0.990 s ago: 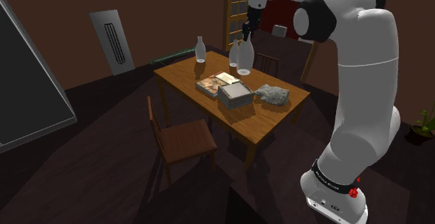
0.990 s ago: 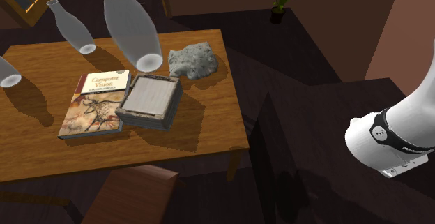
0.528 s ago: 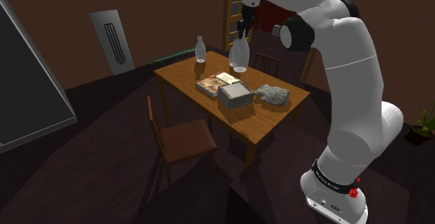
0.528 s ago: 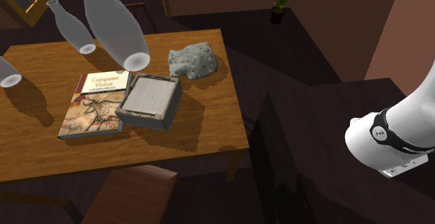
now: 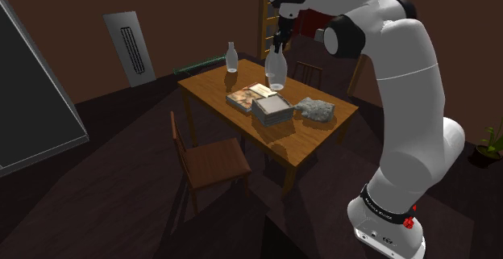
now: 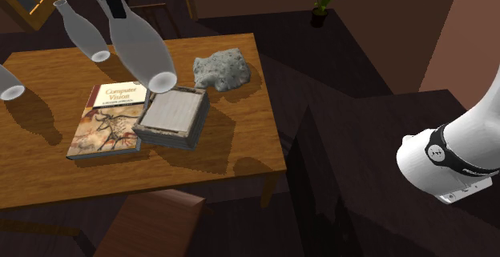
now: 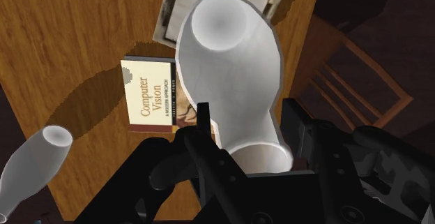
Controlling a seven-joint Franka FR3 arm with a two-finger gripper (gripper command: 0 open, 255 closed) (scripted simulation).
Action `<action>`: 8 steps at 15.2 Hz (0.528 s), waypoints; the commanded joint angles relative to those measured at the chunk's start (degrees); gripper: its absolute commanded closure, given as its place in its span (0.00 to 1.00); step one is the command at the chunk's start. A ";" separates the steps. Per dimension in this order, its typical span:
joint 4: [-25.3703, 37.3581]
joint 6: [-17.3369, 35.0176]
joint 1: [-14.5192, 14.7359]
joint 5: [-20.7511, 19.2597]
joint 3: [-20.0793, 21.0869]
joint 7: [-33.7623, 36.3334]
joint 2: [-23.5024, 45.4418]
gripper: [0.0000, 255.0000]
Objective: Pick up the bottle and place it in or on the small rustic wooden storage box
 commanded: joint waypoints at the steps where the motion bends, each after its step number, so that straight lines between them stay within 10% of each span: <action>1: -1.20 1.38 0.11 0.15 0.06 -0.31 0.18 1.00; 8: -6.34 6.53 0.90 0.62 0.31 -1.28 0.40 1.00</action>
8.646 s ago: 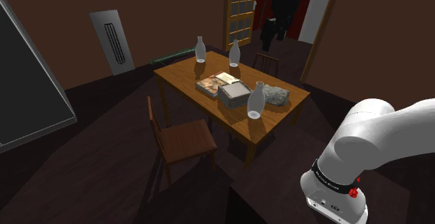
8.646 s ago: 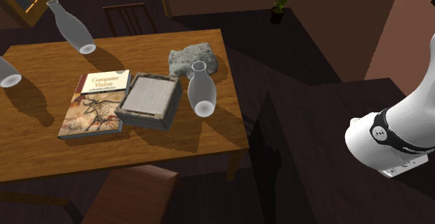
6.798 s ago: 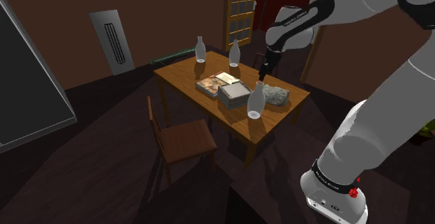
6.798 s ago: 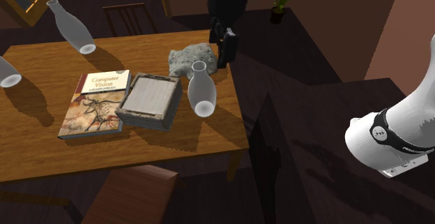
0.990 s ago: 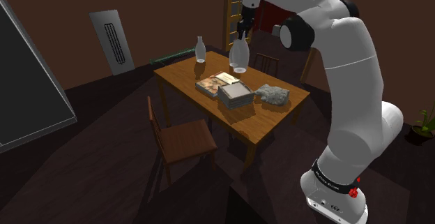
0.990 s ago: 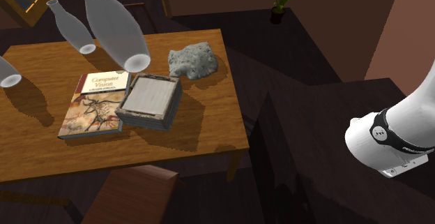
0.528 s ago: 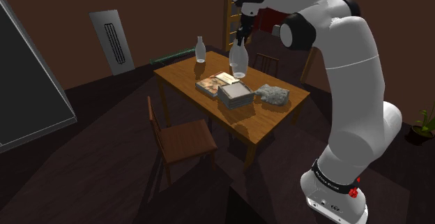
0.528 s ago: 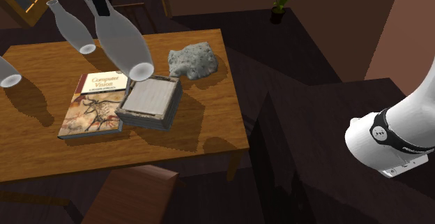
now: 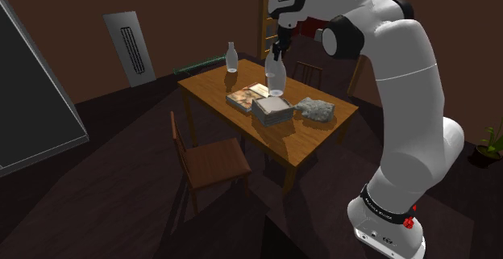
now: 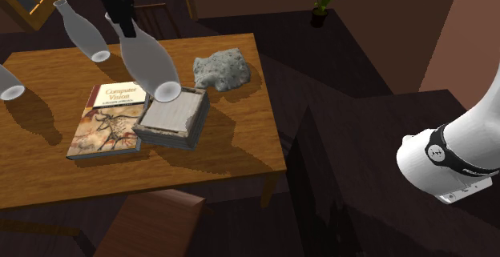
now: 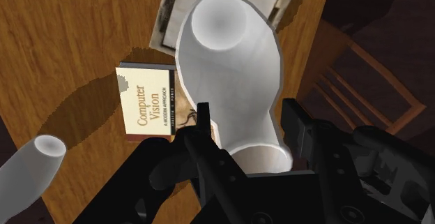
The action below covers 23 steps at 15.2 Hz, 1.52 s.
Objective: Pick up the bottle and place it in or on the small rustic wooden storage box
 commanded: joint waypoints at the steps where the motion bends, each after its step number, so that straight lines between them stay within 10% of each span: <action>1: -1.29 1.42 0.15 0.18 0.09 -0.31 0.12 1.00; 20: -6.70 8.43 0.53 1.57 0.92 -1.86 2.04 1.00; 21: -6.70 8.43 0.53 1.57 0.92 -1.86 2.03 0.00; 23: -6.71 8.44 0.52 1.57 0.92 -1.87 2.03 0.00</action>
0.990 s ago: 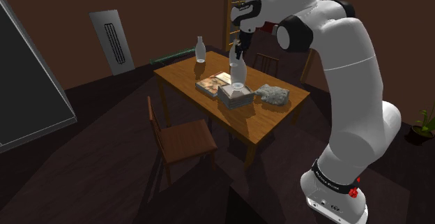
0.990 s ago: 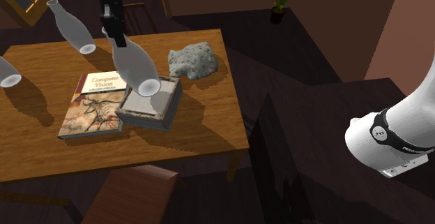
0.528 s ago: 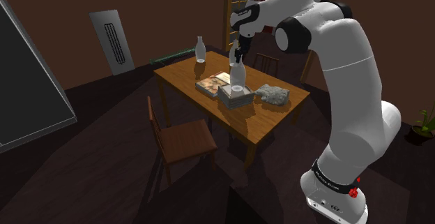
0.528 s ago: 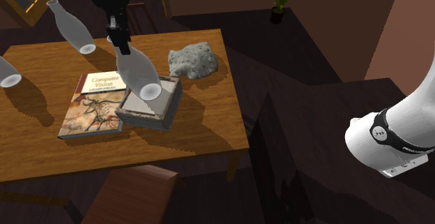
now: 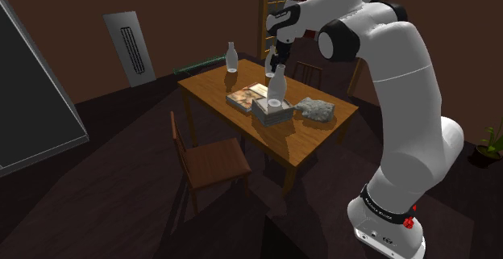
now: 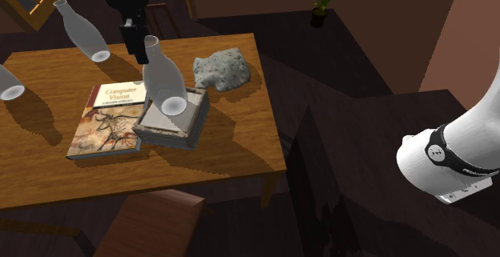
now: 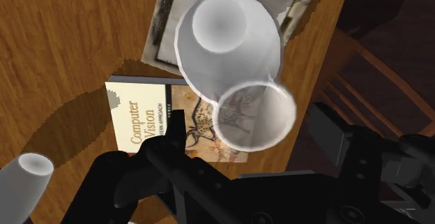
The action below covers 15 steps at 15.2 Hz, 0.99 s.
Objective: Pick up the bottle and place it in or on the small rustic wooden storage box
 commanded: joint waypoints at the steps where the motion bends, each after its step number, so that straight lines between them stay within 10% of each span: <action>1: 0.00 0.00 0.00 0.00 0.00 0.00 0.00 0.00; 15: 1.90 -4.98 0.21 -1.51 -1.04 0.88 -3.30 0.00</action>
